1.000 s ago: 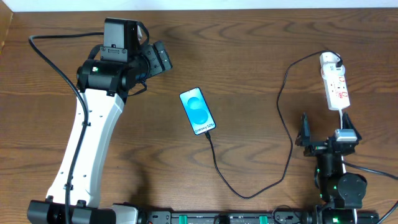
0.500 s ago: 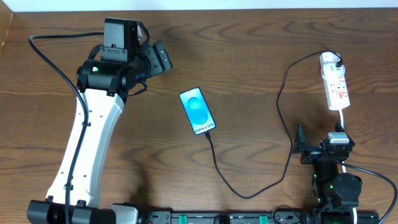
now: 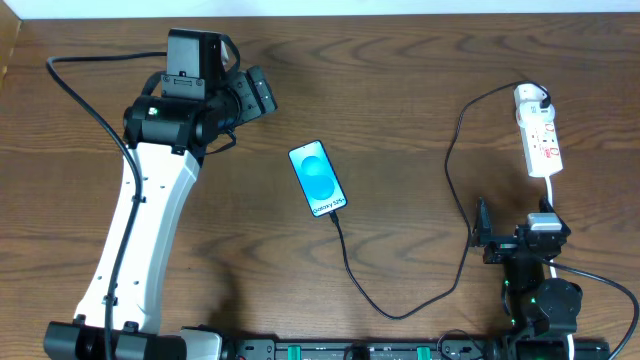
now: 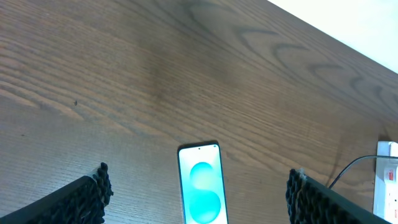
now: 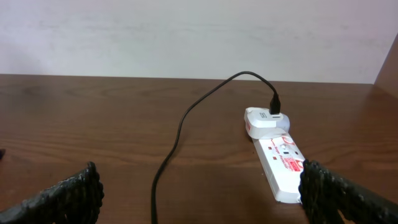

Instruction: Plug charger to phone and switch on socket

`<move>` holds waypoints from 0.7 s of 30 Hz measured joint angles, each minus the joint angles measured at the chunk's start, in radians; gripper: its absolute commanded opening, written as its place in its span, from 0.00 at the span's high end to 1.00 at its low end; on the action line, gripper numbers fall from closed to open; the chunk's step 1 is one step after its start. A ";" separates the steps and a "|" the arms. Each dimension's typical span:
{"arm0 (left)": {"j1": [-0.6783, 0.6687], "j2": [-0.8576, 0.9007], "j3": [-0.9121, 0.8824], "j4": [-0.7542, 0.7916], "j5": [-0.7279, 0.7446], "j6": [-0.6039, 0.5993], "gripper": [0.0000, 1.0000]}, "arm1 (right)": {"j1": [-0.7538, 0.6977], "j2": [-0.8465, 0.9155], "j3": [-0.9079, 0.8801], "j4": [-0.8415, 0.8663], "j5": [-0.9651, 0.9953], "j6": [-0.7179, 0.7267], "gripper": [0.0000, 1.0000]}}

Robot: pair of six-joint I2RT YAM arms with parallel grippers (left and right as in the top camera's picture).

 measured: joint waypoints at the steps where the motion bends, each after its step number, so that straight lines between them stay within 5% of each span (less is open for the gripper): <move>1: 0.000 0.000 0.000 0.000 0.000 0.000 0.09 | 0.000 0.000 0.000 0.000 0.000 0.000 0.01; 21: 0.000 0.000 0.000 0.000 -0.027 0.004 0.09 | 0.000 0.000 0.000 0.000 0.000 0.000 0.01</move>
